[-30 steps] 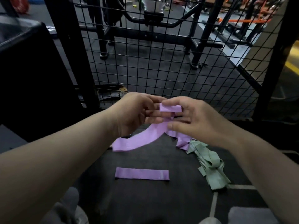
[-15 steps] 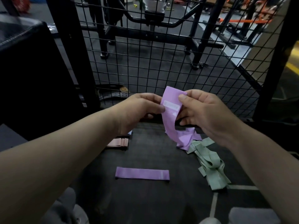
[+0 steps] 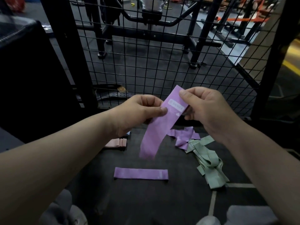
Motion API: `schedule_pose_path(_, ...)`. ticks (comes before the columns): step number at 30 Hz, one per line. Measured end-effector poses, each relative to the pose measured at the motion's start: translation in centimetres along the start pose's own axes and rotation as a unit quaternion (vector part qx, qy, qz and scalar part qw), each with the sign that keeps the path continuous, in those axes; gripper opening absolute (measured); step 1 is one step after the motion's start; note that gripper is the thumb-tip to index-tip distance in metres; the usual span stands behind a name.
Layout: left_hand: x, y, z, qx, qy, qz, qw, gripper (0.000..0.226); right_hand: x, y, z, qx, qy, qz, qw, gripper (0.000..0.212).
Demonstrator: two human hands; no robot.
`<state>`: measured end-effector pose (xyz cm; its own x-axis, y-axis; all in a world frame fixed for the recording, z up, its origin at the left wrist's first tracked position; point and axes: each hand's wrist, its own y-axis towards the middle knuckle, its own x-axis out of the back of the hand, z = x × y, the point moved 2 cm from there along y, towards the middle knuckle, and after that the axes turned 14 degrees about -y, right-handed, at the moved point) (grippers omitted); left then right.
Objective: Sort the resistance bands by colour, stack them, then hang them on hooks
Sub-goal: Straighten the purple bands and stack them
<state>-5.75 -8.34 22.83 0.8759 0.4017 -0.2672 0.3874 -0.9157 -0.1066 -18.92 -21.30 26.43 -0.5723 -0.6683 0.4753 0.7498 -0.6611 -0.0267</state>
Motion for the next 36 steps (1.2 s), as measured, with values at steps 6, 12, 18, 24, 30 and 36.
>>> schedule_pose_path(6, 0.0, -0.1, 0.6, 0.023, -0.005, 0.046, 0.999, 0.023, 0.2, 0.3, -0.2, -0.002, -0.005, 0.003, 1.0, 0.014)
schedule_pose_path(12, 0.5, -0.1, 0.8, 0.038, 0.005, 0.048, 0.998, 0.01, 1.0, 0.7, -0.2, 0.007, -0.006, -0.054, 0.998, 0.015)
schedule_pose_path(18, 2.6, -1.0, 2.3, 0.11, 0.069, 0.059, 0.99, 0.007, 2.8, 1.7, -2.1, -0.018, -0.005, -0.127, 0.992, 0.015)
schedule_pose_path(24, 7.3, -3.4, 6.3, 0.19, 0.156, -0.027, 0.969, 0.033, 2.0, 2.5, -9.4, -0.141, 0.001, -0.1, 0.985, 0.018)
schedule_pose_path(30, 13.1, -3.1, 9.7, 0.257, 0.211, -0.116, 0.936, 0.013, -2.2, 3.8, -16.1, -0.252, 0.008, -0.056, 0.966, 0.016)
schedule_pose_path(36, 15.5, -2.7, 18.8, 0.275, 0.184, -0.235, 0.914, 0.012, -9.6, 1.3, -25.9, -0.375, 0.005, 0.024, 0.927, 0.02)
